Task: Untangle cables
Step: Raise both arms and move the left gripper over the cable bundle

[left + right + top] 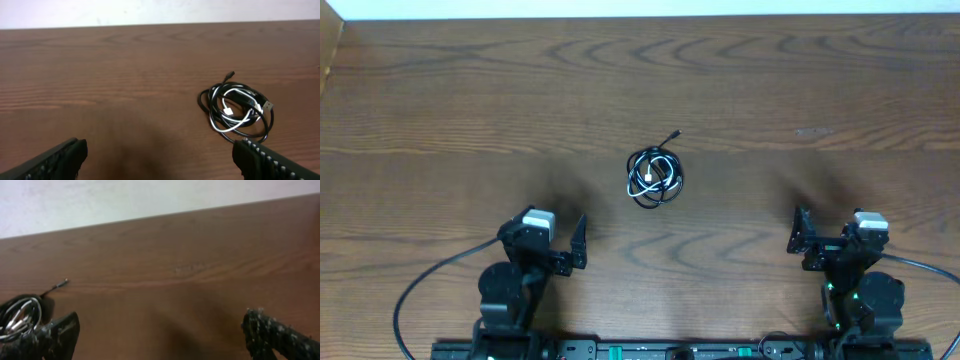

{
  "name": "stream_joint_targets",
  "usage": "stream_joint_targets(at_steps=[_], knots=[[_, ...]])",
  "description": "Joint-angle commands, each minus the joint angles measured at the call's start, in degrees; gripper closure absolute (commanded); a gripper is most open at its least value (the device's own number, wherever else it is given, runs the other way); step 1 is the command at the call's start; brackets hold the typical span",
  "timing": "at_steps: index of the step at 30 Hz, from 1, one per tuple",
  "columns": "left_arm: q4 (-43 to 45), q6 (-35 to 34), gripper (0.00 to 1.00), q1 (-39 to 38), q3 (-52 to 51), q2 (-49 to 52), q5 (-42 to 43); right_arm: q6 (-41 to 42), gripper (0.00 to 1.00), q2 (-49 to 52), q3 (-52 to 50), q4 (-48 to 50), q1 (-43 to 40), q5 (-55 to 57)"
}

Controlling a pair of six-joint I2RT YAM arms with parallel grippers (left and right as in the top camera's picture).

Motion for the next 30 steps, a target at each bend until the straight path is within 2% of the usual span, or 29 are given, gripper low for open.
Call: stream_joint_targets(at_steps=[1, 10, 15, 18, 23, 30], knots=[[-1.44, -0.50, 0.02, 0.24, 7.04, 6.27, -0.57, 0.39, 0.01, 3.69, 4.59, -1.33, 0.22, 0.37], [-10.27, -1.20, 0.02, 0.24, 20.00, 21.51, 0.17, 0.39, 0.01, 17.99, 13.42, -5.55, 0.24, 0.35], [-17.81, -7.37, 0.03, 0.24, 24.72, 27.36, 0.31, 0.39, 0.01, 27.26, 19.71, -10.10, 0.24, -0.09], [-24.17, -14.53, 0.02, 0.24, 27.28, 31.26, 0.52, 0.39, 0.01, 34.64, 25.24, -16.00, 0.24, -0.11], [-29.77, -14.91, 0.02, 0.24, 31.71, 35.54, 5.33, 0.44, 0.01, 42.80, 33.40, -26.18, 0.24, -0.11], [-38.16, -14.84, 0.02, 0.24, 41.09, 41.53, 6.08, 0.42, 0.01, 52.02, 44.94, -37.13, 0.24, -2.38]])
